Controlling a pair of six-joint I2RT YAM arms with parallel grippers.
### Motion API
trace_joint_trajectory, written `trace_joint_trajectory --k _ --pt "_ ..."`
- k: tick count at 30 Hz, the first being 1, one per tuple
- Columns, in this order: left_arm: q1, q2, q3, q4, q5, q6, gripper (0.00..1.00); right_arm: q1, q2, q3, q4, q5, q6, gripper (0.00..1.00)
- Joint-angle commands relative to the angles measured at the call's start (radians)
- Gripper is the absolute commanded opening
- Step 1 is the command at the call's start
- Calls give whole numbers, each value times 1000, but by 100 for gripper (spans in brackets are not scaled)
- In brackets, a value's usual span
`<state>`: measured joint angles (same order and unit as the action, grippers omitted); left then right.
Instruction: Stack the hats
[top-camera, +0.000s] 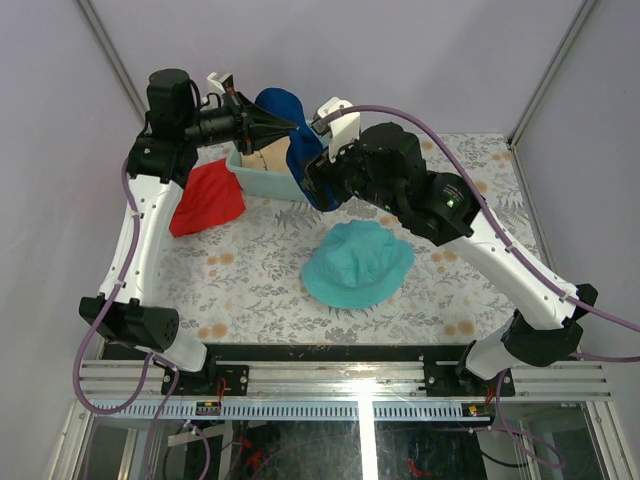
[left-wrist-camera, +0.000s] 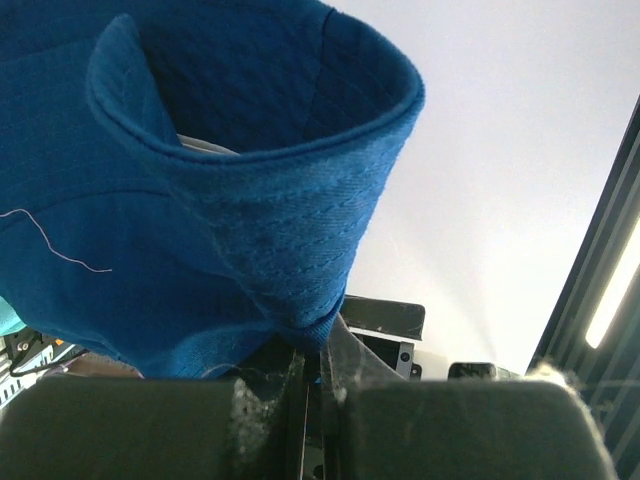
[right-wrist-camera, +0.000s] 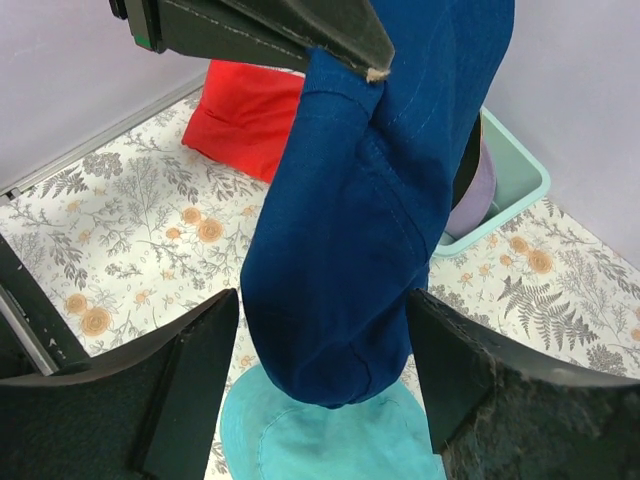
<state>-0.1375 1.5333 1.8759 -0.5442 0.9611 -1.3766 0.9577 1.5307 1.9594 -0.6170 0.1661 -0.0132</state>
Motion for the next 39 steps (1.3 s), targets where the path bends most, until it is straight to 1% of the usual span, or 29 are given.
trace_joint_trajectory --k 1,3,6,7,12,14,16,18,19,20,21,22,25,26,27,30,32,33,35,37,39 --pt "-7 -24 -13 84 28 1 0 6 10 26 66 17 -11 71" --pt "-7 -29 -23 84 28 1 0 6 28 49 58 6 -6 66" --pt "-10 -32 -34 87 27 1 0 6 57 77 40 -4 -3 62" --pt "-10 -32 -35 89 27 -1 0 6 64 81 35 -2 -1 59" --pt "-15 -34 -41 97 27 -11 0 6 82 93 18 14 7 53" --pt "-15 -38 -46 110 26 -25 0 6 86 96 12 26 12 46" --pt "-17 -39 -49 119 28 -34 0 6 87 99 6 42 17 36" --pt "-18 -41 -50 127 27 -41 0 6 86 101 1 50 22 28" --pt "-19 -41 -50 129 28 -42 0 7 84 105 -4 55 25 21" --pt "-18 -41 -51 131 28 -44 0 7 82 110 -11 56 26 12" --pt "-19 -41 -53 132 28 -44 0 6 77 118 -19 58 30 5" --pt "-19 -41 -53 132 26 -43 0 6 71 127 -28 65 34 1" --pt "-19 -33 -58 137 19 -35 0 6 47 163 -56 69 46 0" --pt "-19 -30 -56 139 13 -28 3 6 41 187 -75 67 52 0" --pt "-18 -26 -53 139 7 -21 12 6 40 222 -101 62 59 0" --pt "-16 -12 -37 127 -28 16 48 6 48 351 -188 37 92 0" --pt "-9 5 0 53 -68 85 60 6 51 426 -238 31 114 0" --pt "-6 13 25 6 -88 132 62 6 50 460 -261 31 122 0" --pt "-5 7 21 -72 -126 228 64 7 47 516 -297 38 139 0" --pt "-14 -46 -62 -86 -167 278 64 6 40 551 -320 40 158 0" --pt "-22 -122 -209 -39 -183 293 63 6 29 568 -337 32 177 0"
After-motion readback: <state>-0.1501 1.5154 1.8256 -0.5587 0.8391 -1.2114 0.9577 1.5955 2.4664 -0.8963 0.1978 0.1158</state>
